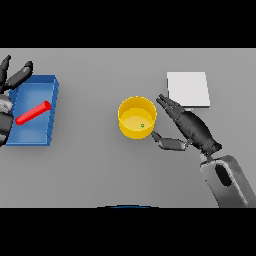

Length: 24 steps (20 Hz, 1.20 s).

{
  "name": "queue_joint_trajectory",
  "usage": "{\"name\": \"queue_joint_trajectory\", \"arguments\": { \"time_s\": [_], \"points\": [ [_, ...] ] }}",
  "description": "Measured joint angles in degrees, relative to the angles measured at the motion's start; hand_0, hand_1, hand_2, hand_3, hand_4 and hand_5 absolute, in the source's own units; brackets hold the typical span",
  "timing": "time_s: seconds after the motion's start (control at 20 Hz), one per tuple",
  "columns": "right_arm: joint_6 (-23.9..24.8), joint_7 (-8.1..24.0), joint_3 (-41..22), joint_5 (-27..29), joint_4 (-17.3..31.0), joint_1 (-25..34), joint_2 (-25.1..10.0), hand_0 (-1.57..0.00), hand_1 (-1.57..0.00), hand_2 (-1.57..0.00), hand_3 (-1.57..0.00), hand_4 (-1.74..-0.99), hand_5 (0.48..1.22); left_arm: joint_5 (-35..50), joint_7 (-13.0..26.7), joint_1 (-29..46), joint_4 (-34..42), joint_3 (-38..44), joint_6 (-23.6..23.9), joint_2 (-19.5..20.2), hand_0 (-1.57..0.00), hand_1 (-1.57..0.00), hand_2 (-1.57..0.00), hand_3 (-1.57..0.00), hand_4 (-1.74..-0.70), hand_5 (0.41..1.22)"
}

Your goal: Pick up the red beaker and tilt it to pour out 1 green nut into yellow bowl. Pick up the yellow bowl and place it on the metallic measuring scale.

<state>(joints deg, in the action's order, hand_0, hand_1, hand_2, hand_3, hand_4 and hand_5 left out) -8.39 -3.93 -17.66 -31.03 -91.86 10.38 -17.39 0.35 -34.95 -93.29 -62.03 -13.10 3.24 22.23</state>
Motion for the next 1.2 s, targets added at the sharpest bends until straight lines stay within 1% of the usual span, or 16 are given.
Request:
{"name": "queue_joint_trajectory", "arguments": {
  "time_s": [0.1,0.2,0.25,0.3,0.35,0.4,0.45,0.5,0.55,0.65,0.7,0.75,0.85,0.9,0.95,1.2],
  "points": [
    [-2.9,-1.8,-4.3,-5.0,1.2,4.4,-2.6,0.00,0.00,0.00,0.00,-1.233,0.703,-1.0,0.1,0.9,0.6,0.5,0.0,0.5,0.00,0.00,0.00,0.00,-0.72,0.667],
    [-4.6,-4.6,-7.2,-8.7,3.2,7.9,-5.0,0.00,0.00,0.00,0.00,-1.228,0.703,-1.8,0.0,1.1,1.1,1.4,0.6,0.6,0.00,0.00,0.00,0.00,-0.71,0.672],
    [-5.7,-4.8,-9.1,-10.8,4.7,10.2,-5.5,0.00,0.00,0.00,0.00,-1.223,0.705,-2.1,0.0,0.6,0.8,1.8,0.8,0.8,0.00,0.00,0.00,0.00,-0.71,0.676],
    [-7.4,-5.9,-10.6,-12.0,5.1,11.9,-6.3,0.00,0.00,0.00,0.00,-1.216,0.706,-2.5,0.0,0.9,1.1,2.5,1.0,1.2,0.00,0.00,0.00,0.00,-0.71,0.680],
    [-8.4,-5.5,-11.7,-13.3,6.8,13.9,-6.4,0.00,0.00,0.00,0.00,-1.213,0.705,-3.2,0.0,0.5,0.7,3.1,1.3,1.2,0.00,0.00,0.00,0.00,-0.71,0.682],
    [-9.5,-6.1,-12.9,-14.1,8.2,15.8,-6.5,0.00,0.00,0.00,0.00,-1.211,0.704,-3.7,0.0,0.4,0.8,4.1,1.7,1.2,0.00,0.00,0.00,0.00,-0.72,0.682],
    [-10.5,-7.2,-13.8,-14.7,9.2,17.6,-6.8,0.00,0.00,0.00,0.00,-1.212,0.705,-4.1,0.1,0.7,0.8,4.5,2.0,1.9,0.00,0.00,0.00,0.00,-0.72,0.684],
    [-10.9,-8.3,-14.7,-15.5,10.0,17.9,-7.3,0.00,0.00,0.00,0.00,-1.215,0.704,-4.3,0.0,0.8,1.0,4.8,2.0,2.4,0.00,0.00,0.00,0.00,-0.72,0.687],
    [-11.4,-8.3,-15.9,-16.4,12.1,19.5,-6.6,0.00,0.00,0.00,0.00,-1.219,0.705,-4.8,0.0,0.4,0.9,5.3,2.4,2.9,0.00,0.00,0.00,0.00,-0.72,0.688],
    [-13.1,-8.2,-17.3,-17.5,14.5,21.8,-6.6,0.00,0.00,0.00,0.00,-1.223,0.704,-5.9,0.0,0.5,1.0,6.3,2.7,3.4,0.00,0.00,0.00,0.00,-0.72,0.688],
    [-13.9,-9.1,-18.6,-18.4,15.7,22.8,-6.6,0.00,0.00,0.00,0.00,-1.224,0.703,-6.3,0.0,0.8,1.2,7.1,2.8,4.2,0.00,0.00,0.00,0.00,-0.72,0.687],
    [-14.4,-8.3,-19.3,-19.0,16.7,23.7,-5.9,0.00,0.00,0.00,0.00,-1.226,0.702,-7.0,0.0,0.5,1.4,7.6,2.8,4.8,0.00,0.00,0.00,0.00,-0.72,0.686],
    [-14.9,-8.3,-20.6,-20.0,19.3,25.3,-5.1,0.00,0.00,0.00,0.00,-1.239,0.705,-8.0,0.0,0.1,0.8,8.7,3.4,5.1,0.00,0.00,0.00,0.00,-0.72,0.687],
    [-15.4,-8.8,-21.0,-20.3,21.1,26.6,-5.2,0.00,0.00,0.00,0.00,-1.250,0.708,-9.1,0.0,1.1,1.6,9.6,3.4,6.3,0.00,0.00,0.00,0.00,-0.72,0.688],
    [-15.3,-8.7,-21.9,-21.1,22.1,27.1,-4.4,0.00,0.00,0.00,0.00,-1.259,0.714,-9.4,0.0,0.2,0.9,9.9,3.6,6.6,0.00,0.00,0.00,0.00,-0.72,0.688],
    [-17.2,-8.3,-23.7,-22.3,26.1,29.8,-3.3,0.00,0.00,0.00,0.00,-1.290,0.746,-12.6,0.0,0.6,1.2,12.8,5.3,8.3,0.00,0.00,0.00,0.00,-0.72,0.688]
  ]
}}
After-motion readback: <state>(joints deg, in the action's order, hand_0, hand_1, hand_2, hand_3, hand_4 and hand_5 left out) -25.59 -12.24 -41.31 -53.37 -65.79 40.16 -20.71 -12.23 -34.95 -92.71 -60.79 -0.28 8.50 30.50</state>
